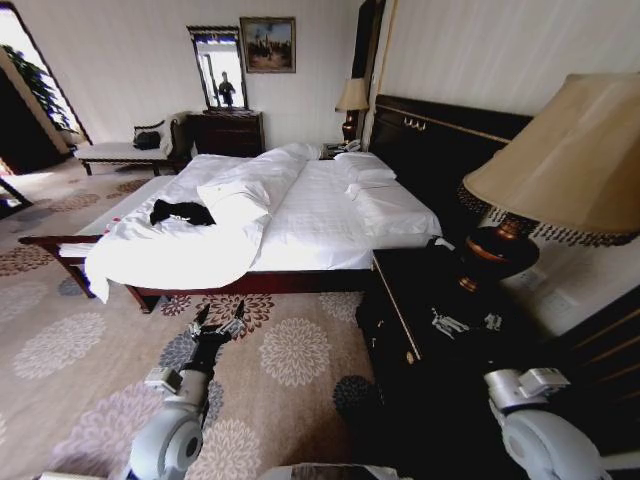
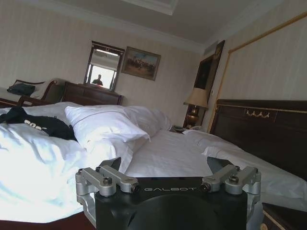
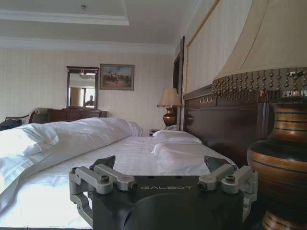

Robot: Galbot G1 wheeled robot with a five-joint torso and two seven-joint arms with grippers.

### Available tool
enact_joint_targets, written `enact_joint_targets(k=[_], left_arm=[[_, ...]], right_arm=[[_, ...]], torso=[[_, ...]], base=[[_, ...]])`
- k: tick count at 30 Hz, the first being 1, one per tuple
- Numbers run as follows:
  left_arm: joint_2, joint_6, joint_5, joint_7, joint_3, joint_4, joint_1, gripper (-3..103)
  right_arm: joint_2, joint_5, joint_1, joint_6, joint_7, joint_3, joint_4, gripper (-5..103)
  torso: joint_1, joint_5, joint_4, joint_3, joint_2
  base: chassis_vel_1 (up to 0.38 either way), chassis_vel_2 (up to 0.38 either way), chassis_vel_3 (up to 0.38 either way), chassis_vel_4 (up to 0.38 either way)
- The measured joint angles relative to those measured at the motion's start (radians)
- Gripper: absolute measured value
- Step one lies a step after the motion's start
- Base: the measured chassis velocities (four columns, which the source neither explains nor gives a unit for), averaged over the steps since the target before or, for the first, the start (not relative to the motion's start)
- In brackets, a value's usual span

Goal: Fold the clothes on the bed.

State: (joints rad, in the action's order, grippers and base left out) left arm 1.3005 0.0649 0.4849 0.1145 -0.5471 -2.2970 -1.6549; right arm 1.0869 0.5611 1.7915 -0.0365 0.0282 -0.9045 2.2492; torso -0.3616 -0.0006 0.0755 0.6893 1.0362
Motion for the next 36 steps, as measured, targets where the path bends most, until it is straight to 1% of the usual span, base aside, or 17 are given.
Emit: enact_joint_targets(k=[3,7,13,20,21,24,28,30,33,36], left_arm=[[0.003,0.002,-0.009,0.003,0.002,0.005,0.003,100],[0.004,0.005,0.0,0.003,0.002,0.004,-0.001,100],[0.012,0.009,0.005,0.003,0.007,-0.01,0.0,100],[0.019,0.009,-0.017,0.004,0.007,0.003,-0.002,100],[0.018,0.012,-0.018,0.006,0.004,0.003,-0.003,100],[0.015,0.044,-0.032,0.028,-0.006,0.001,-0.003,100],[0.015,0.054,-0.04,0.04,-0.009,-0.005,-0.008,100],[0.014,0.052,-0.041,0.04,-0.01,-0.007,-0.009,100],[0.009,0.021,-0.044,0.015,-0.016,-0.014,-0.009,100],[0.004,0.009,-0.041,0.007,-0.018,-0.02,-0.009,100]], right_arm=[[0.001,0.0,-0.005,-0.013,-0.014,0.001,-0.009,100],[0.005,0.0,-0.008,-0.018,-0.016,0.008,-0.012,100],[0.01,0.003,-0.013,-0.038,-0.043,0.017,-0.015,100],[0.007,0.001,-0.014,-0.039,-0.03,0.017,-0.019,100],[0.006,0.001,-0.014,-0.038,-0.028,0.016,-0.019,100],[0.006,-0.001,-0.015,-0.031,-0.015,0.016,-0.019,100],[0.008,-0.01,-0.016,-0.028,-0.008,0.016,-0.022,100],[0.008,-0.012,-0.016,-0.027,-0.007,0.016,-0.023,100],[0.008,-0.013,-0.017,-0.027,-0.003,0.016,-0.024,100],[0.008,-0.012,-0.017,-0.027,-0.001,0.016,-0.025,100]], torso=[[0.0,0.0,0.0001,0.0,0.0],[0.0,0.0,0.0,0.0,0.0],[0.0,0.0001,0.0,0.0,0.0],[0.0,0.0,0.0,0.0,0.0],[0.0,0.0,0.0,0.0,0.0],[0.0,0.0,0.0,0.0,0.0],[0.0,0.0,0.0,0.0,0.0],[0.0,0.0,0.0,0.0,0.0],[0.0,0.0,0.0001,0.0,0.0],[0.0,0.0,0.0,0.0,0.0]], base=[[0.0,0.0,0.0,0.0],[0.0,0.0,0.0,0.0],[0.0,0.0,0.0,0.0],[0.0,0.0,0.0,0.0],[0.0,0.0,0.0,0.0],[0.0,0.0,0.0,0.0],[0.0,0.0,0.0,0.0],[0.0,0.0,0.0,0.0],[0.0,0.0,0.0,0.0],[0.0,0.0,0.0,0.0]])
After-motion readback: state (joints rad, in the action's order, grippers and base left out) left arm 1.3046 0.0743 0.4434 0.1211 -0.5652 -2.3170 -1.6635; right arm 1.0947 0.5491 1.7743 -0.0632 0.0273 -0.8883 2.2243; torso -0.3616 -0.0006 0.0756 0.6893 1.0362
